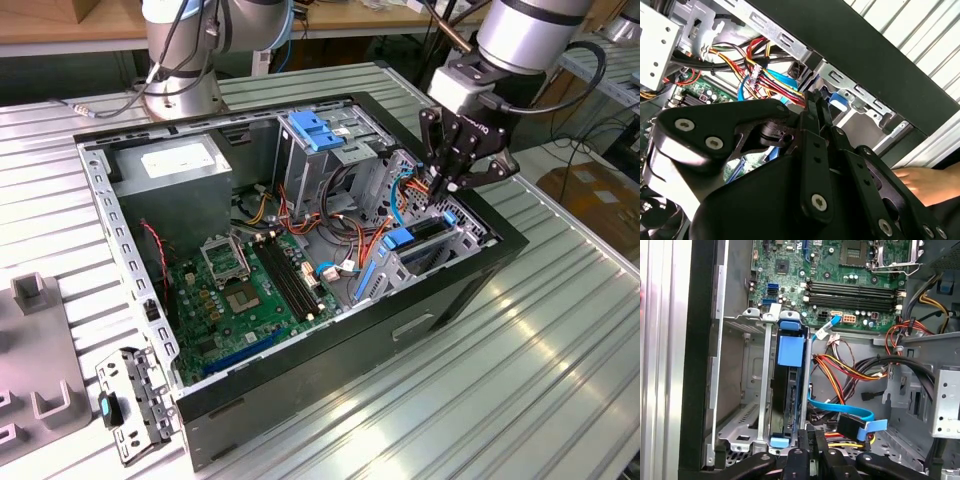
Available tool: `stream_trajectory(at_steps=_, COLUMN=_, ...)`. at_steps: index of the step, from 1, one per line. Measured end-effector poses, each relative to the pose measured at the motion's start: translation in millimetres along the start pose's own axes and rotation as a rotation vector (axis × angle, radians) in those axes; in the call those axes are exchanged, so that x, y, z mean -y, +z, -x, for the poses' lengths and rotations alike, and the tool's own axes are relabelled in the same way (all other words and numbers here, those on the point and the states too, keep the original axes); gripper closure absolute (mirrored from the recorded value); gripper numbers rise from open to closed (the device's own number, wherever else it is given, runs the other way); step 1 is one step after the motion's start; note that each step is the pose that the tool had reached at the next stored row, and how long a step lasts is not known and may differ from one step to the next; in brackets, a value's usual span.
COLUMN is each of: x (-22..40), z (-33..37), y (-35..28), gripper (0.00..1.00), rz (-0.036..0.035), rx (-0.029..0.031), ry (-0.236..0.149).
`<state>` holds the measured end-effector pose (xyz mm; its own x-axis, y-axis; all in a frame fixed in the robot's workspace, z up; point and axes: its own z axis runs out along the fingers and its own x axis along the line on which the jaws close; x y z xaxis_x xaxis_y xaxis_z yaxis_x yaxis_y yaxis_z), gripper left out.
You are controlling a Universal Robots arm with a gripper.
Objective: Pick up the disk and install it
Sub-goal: 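Insert the first disk wire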
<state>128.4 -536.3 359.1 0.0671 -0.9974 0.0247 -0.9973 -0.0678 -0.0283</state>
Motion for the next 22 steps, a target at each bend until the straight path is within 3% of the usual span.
stream_trajectory(at_steps=8, x=-5.9, z=-7.3, y=3.6, gripper=0.84, rz=0.0002, rx=0.0, ry=0.01)
stream_trajectory(at_steps=12, x=-6.0, z=-7.5, y=5.3, gripper=0.84, rz=0.0012, rx=-0.0016, ry=0.05)
stream_trajectory(at_steps=18, x=-6.3, z=-7.5, y=5.6, gripper=0.84, rz=0.0013, rx=-0.0012, ry=0.053)
stream_trajectory(at_steps=22, x=-11.7, z=-7.2, y=5.5, gripper=0.84, rz=0.0013, rx=-0.0014, ry=0.056)
